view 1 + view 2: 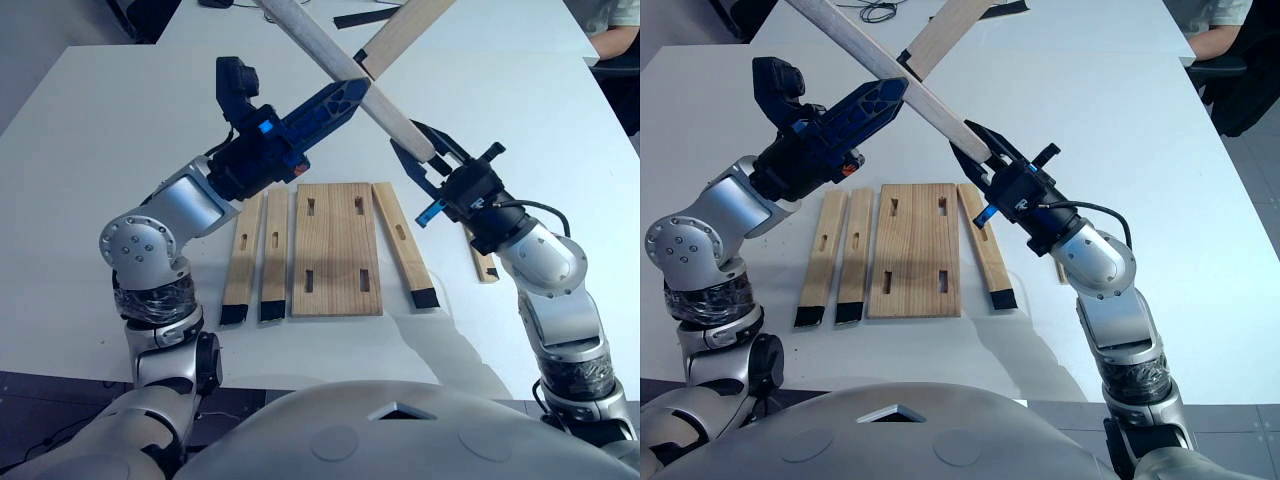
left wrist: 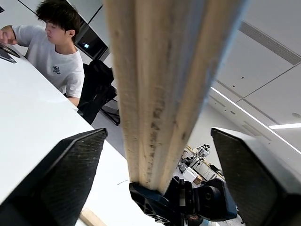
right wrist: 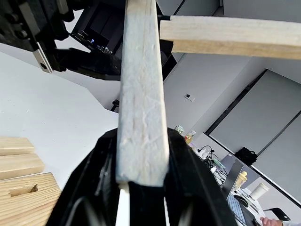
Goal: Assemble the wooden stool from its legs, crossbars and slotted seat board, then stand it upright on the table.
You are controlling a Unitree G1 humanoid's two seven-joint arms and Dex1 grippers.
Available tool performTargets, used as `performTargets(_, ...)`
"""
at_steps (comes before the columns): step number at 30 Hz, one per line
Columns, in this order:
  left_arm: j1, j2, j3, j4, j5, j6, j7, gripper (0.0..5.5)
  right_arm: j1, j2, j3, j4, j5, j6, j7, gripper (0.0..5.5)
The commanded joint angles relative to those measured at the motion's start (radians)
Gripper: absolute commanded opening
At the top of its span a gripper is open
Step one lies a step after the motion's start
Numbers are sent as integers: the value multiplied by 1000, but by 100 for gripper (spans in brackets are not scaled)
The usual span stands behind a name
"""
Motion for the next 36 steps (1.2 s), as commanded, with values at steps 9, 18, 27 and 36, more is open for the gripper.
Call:
performTargets(9,-25,57,-14,29,-19,-23,0,427,18,-12,-6,-10,-20,-27,16,105)
performTargets(18,-20,72,-36,13,-7,-35,-4,427,26,-24,0,-11,-23,-38,40,105)
performTargets(27,-13,78,-42,12,-7,-40,-8,402,35,-32,-2,-13,-23,-44,56,105)
performTargets(36,0,75,-40,-5,-25,-52,-17,261,29,-50,-12,-8,-11,-51,80,105)
